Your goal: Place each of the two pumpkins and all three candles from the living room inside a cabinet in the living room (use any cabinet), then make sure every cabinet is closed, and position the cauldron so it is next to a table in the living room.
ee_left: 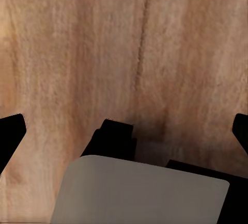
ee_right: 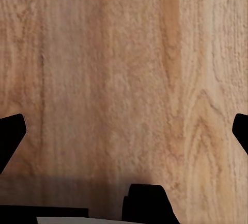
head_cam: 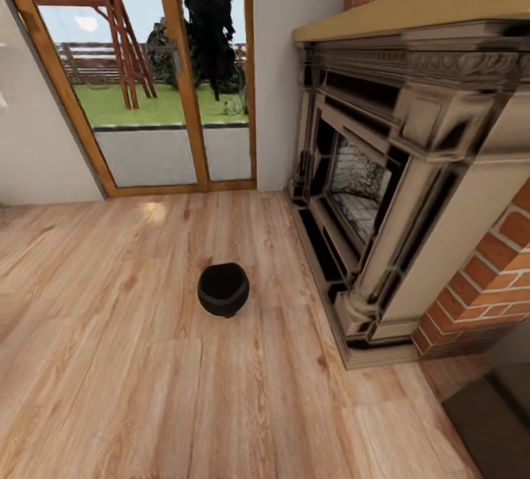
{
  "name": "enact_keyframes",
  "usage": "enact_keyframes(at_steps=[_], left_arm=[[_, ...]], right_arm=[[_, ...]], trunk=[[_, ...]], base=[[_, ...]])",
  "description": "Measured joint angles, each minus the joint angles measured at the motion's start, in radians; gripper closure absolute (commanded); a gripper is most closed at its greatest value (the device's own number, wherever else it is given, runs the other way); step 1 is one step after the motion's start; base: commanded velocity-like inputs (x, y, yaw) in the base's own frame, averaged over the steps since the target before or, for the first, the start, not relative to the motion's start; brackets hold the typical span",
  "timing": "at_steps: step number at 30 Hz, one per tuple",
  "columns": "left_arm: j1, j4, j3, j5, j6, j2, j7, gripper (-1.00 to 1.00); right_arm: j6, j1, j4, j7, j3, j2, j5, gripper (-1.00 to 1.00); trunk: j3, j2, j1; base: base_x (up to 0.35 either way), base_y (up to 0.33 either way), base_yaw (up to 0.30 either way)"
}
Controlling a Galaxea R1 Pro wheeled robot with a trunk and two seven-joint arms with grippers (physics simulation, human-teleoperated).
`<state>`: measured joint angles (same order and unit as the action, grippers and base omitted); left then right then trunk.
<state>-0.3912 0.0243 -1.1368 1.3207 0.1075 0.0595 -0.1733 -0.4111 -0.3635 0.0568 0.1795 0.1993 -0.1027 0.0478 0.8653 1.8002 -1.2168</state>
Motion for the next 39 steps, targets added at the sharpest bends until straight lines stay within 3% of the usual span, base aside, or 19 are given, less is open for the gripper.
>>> enact_keyframes(at_steps=[9,39], left_arm=[[0.000,0.000,0.000,0.000,0.000,0.000,0.000,-1.00],[0.000,0.000,0.000,-0.002,0.000,0.001,0.001,-1.00]], right_arm=[[0.000,0.000,0.000,0.000,0.000,0.000,0.000,-1.00],[0.002,0.000,0.000,0.000,0.000,0.002,0.000,-1.00]], trunk=[[0.000,0.000,0.000],[0.000,0.000,0.000]], base=[[0.053,0.025,0.256],[0.297,0.113,0.005]])
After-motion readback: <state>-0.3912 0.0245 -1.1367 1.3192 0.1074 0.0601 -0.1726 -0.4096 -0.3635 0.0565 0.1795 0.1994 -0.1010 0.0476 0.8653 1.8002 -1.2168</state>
